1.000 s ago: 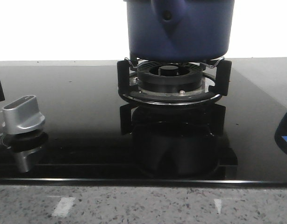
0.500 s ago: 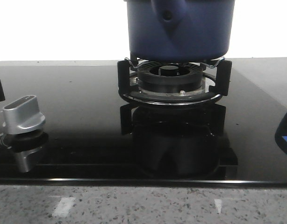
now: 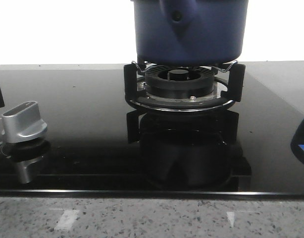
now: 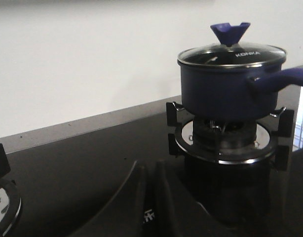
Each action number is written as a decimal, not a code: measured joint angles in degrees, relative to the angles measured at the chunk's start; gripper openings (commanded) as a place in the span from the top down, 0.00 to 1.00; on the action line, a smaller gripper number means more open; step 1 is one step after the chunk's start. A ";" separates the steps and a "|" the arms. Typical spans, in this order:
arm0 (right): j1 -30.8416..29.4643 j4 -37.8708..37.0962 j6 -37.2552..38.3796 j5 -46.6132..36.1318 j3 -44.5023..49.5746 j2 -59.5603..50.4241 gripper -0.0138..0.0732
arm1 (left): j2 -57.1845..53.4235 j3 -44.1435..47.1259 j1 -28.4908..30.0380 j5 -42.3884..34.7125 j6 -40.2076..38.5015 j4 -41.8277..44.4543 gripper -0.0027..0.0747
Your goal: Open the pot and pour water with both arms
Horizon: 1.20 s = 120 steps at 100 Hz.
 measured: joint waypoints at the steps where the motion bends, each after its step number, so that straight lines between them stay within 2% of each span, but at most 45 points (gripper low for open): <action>1: 0.00 0.00 0.00 0.00 0.00 0.00 0.93 | 0.00 0.00 0.00 0.23 0.34 -0.49 0.99; 11: 0.00 0.00 0.00 0.00 0.00 0.00 0.93 | 0.00 0.00 0.00 2.74 6.47 -8.89 0.99; 18: 0.00 0.00 0.00 0.00 0.00 0.00 0.93 | 0.00 0.00 0.00 5.28 13.72 -19.36 0.99; 23: 0.00 0.00 0.00 0.00 0.00 0.00 0.93 | 0.00 0.00 0.00 7.05 22.06 -30.35 0.99; 33: 0.00 0.00 0.00 0.00 0.00 0.00 0.93 | 0.00 0.00 0.00 8.75 44.40 -55.89 0.99; 40: 0.00 0.08 0.00 0.00 0.00 0.00 0.93 | 0.00 0.00 0.00 8.64 54.58 -65.67 0.99; 49: 0.00 0.08 0.00 0.00 0.00 0.00 0.93 | 0.00 0.00 0.00 8.64 59.72 -70.38 0.99; 69: 0.00 0.08 0.00 0.00 0.00 0.00 0.93 | 0.00 2.04 0.00 7.74 62.80 -70.12 0.99; 77: 0.00 0.08 0.00 0.00 0.00 0.00 0.93 | 0.00 5.05 0.00 6.84 66.78 -76.81 0.99; 89: 0.00 0.08 0.00 0.00 0.00 0.00 0.93 | 0.00 9.51 -0.22 7.13 77.30 -88.89 0.99; 107: 0.00 0.08 0.00 0.00 0.00 0.00 0.93 | -1.64 13.93 -0.53 7.38 84.93 -94.22 0.99; 120: 0.00 0.08 0.00 0.00 0.00 0.00 0.93 | -5.18 13.93 0.71 11.73 86.62 -97.02 0.99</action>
